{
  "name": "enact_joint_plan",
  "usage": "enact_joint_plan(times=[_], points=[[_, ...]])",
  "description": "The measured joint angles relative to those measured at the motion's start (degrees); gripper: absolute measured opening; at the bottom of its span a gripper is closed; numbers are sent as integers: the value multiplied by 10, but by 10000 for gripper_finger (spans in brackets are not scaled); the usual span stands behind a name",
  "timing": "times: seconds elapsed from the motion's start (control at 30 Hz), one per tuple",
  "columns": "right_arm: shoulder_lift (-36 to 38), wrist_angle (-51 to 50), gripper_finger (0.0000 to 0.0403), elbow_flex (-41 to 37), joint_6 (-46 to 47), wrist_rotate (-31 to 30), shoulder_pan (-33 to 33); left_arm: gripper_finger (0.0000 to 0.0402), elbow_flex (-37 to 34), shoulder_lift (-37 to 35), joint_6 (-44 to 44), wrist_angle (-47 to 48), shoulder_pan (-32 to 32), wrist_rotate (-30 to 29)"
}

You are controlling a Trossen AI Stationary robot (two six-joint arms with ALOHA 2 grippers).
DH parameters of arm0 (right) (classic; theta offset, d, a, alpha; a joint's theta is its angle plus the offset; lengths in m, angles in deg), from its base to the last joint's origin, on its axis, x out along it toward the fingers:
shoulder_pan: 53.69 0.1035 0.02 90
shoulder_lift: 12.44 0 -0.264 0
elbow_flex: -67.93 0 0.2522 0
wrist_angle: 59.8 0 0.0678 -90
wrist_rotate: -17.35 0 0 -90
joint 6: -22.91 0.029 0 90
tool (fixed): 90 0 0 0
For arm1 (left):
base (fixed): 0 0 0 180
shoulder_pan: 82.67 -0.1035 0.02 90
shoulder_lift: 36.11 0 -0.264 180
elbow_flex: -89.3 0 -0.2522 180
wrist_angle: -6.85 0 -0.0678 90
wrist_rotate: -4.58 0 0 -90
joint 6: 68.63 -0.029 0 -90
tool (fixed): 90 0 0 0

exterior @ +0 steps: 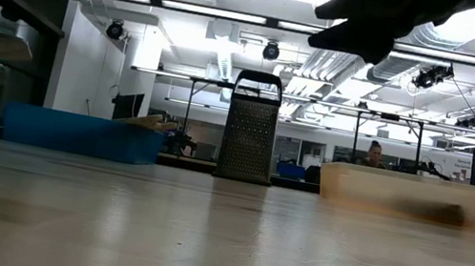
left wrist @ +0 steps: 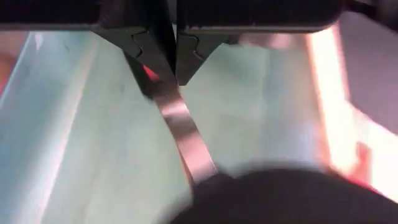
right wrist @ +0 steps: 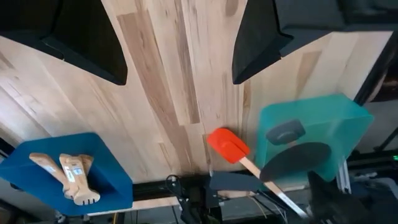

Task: Pick & Place Kitchen Items
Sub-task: Adjust the spatulas in the green bin

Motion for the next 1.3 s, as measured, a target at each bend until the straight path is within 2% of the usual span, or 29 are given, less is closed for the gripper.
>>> enact_joint_plan(times=[0.13, 0.27, 0.33, 0.43, 0.6, 0.7, 0.8, 1.0, 1.3], points=[[-6, 2, 283, 0, 0, -1, 0, 0, 68, -2, 2, 80, -16, -50], [-7, 0, 283, 0, 0, -2, 0, 3, 114, -2, 45, 171, -40, -45], [-7, 0, 283, 0, 0, -2, 0, 18, 124, -3, 46, 194, -56, -14], [-7, -1, 283, 0, 0, -1, 0, 64, 127, -2, 48, 207, -81, 40], [-7, -6, 283, 0, 0, 2, 0, 169, 127, -2, 61, 213, -111, 112], [-7, -6, 283, 0, 0, 2, 0, 215, 124, -2, 72, 216, -117, 120], [-7, -6, 283, 0, 0, 3, 0, 242, 108, -2, 77, 216, -117, 136], [-7, -6, 283, 0, -4, 17, 0, 254, 44, -2, 120, 217, -115, 213], [-7, -6, 283, 0, -4, 17, 0, 253, -6, -2, 116, 213, -115, 260]])
